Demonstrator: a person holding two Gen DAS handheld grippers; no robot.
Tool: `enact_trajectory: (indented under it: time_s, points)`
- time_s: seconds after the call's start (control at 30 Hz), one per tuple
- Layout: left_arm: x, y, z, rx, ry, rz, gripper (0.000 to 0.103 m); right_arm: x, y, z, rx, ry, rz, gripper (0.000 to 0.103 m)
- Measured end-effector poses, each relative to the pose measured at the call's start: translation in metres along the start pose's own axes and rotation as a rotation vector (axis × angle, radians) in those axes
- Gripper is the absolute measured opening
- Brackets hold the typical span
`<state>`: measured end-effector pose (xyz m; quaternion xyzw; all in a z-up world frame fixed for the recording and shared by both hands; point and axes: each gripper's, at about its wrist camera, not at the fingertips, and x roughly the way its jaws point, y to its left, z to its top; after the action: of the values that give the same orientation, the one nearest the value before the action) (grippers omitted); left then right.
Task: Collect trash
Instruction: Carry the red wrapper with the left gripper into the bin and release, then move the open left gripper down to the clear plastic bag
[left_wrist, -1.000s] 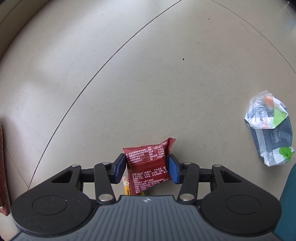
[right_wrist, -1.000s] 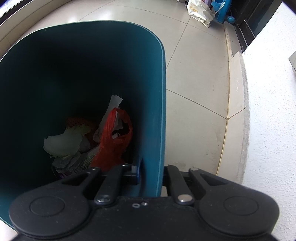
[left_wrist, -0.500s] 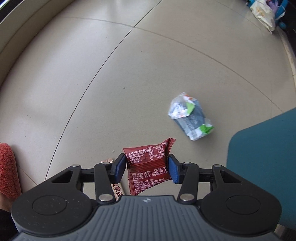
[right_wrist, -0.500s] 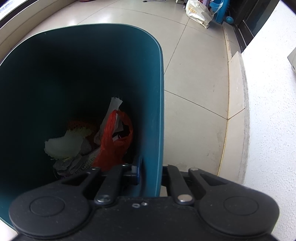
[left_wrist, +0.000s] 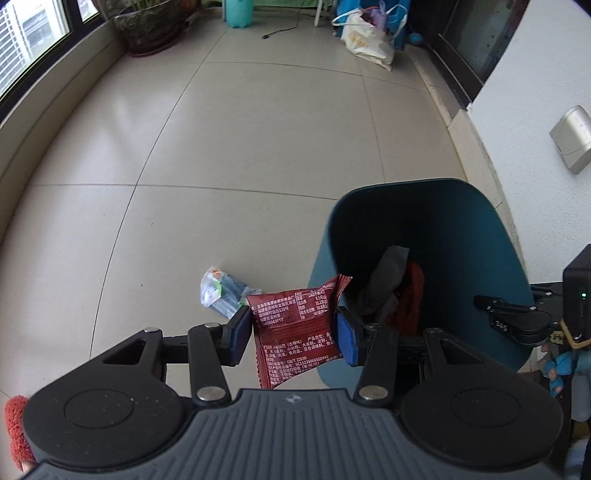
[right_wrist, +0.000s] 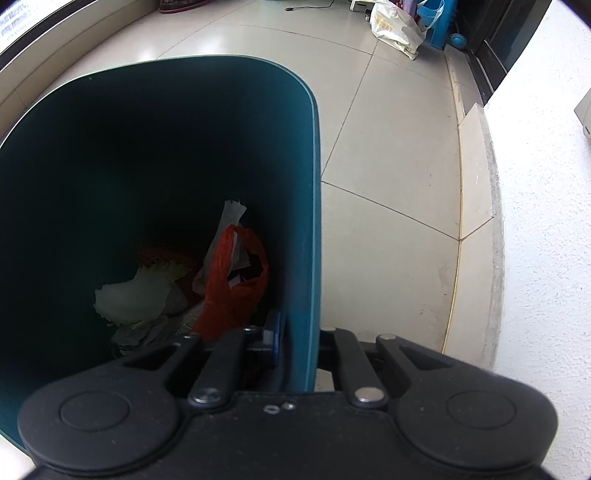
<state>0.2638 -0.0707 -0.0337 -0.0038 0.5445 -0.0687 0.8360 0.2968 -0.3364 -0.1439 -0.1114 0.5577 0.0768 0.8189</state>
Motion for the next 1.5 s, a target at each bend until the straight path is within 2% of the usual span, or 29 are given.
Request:
enact_trajectory:
  time_s: [0.17,0.3,0.43,0.63,0.77,0.83,0.9,1.1,1.27,1.5]
  points:
    - [0.004,-0.051,0.009,0.100,-0.018,-0.002,0.047,-0.004,-0.006,0.000,0.007,-0.012,0.014,0.006]
    - [0.021,-0.086,0.013,0.173,0.004,-0.002,0.047,-0.019,-0.011,0.001,0.021,-0.050,0.034,0.004]
    - [0.055,-0.113,0.011,0.229,0.051,0.014,0.047,-0.028,-0.015,0.002,0.030,-0.076,0.047,0.003]
    - [0.102,-0.133,0.003,0.261,0.140,0.034,0.049,-0.030,-0.018,0.003,0.036,-0.086,0.062,0.003]
    - [0.114,-0.140,-0.004,0.277,0.161,0.021,0.053,-0.032,-0.022,0.001,0.036,-0.090,0.069,0.003]
    - [0.117,-0.140,-0.006,0.272,0.161,0.016,0.060,-0.033,-0.022,0.000,0.034,-0.091,0.068,0.003]
    - [0.118,-0.139,-0.008,0.259,0.163,-0.004,0.063,-0.032,-0.022,-0.002,0.033,-0.092,0.068,0.003]
    - [0.113,-0.136,-0.013,0.250,0.158,-0.048,0.064,-0.033,-0.022,-0.002,0.033,-0.092,0.067,0.003]
    - [0.098,-0.131,-0.015,0.247,0.135,-0.075,0.064,-0.033,-0.021,-0.002,0.032,-0.093,0.067,0.003]
    - [0.053,-0.107,-0.013,0.204,0.044,-0.115,0.064,-0.033,-0.021,-0.001,0.033,-0.091,0.068,0.004]
